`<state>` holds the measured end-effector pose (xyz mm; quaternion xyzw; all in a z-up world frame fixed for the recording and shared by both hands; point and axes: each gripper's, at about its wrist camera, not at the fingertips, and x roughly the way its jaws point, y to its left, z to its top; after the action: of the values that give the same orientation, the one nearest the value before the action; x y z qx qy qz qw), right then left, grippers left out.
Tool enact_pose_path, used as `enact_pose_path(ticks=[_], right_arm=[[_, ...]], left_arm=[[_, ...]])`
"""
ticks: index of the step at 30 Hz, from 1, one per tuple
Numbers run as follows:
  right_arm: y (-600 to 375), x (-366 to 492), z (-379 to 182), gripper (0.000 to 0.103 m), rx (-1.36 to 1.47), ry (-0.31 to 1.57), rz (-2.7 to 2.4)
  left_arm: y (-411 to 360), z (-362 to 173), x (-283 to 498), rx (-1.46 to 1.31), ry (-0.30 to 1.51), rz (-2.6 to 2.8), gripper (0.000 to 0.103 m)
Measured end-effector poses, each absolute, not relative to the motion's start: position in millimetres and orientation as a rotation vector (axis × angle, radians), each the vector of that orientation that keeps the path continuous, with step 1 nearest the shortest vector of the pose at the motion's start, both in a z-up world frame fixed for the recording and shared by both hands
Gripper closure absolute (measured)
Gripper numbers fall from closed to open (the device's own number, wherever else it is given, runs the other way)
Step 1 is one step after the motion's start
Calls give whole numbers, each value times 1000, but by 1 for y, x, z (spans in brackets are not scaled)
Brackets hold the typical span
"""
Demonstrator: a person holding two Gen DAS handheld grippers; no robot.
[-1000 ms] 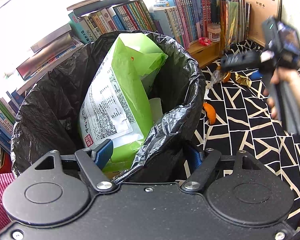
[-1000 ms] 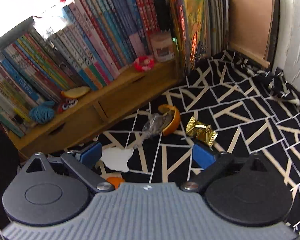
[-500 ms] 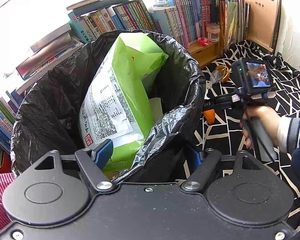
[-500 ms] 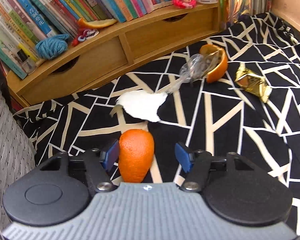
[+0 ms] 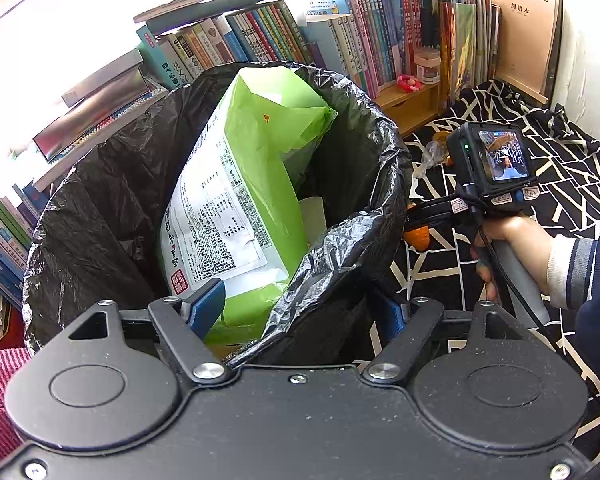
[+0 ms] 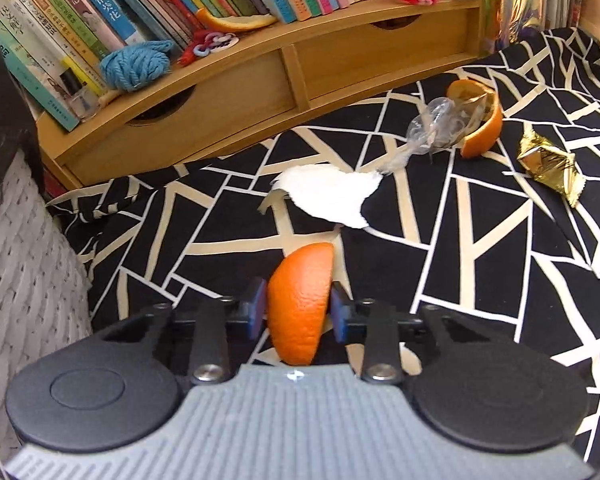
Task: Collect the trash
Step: 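Close the right gripper on the orange peel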
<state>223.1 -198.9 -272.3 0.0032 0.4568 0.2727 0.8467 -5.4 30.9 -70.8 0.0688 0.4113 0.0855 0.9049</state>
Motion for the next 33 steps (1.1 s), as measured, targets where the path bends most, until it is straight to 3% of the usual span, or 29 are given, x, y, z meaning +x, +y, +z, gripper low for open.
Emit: enact_pose_path(ticks=[8,15,19,24,27,33], right_arm=[[-197,221,-271,68,-1,967,575],[-196,220,-266,77,3,958,579],[-196,220,-266,76,7,959,576],[-202,223,-269,41,46,961,557],[-205,226,-272,30,58,962,551],[-204,225,-275,28,34,952,537]], left_arm=[[31,-71,-5,143,849,177,27],[29,-71,-6,159,841,182,25],[29,-71,-6,159,841,183,25],[29,-71,-6,159,842,183,25],[29,-71,-6,160,841,183,25],[28,-72,-6,165,838,184,24]])
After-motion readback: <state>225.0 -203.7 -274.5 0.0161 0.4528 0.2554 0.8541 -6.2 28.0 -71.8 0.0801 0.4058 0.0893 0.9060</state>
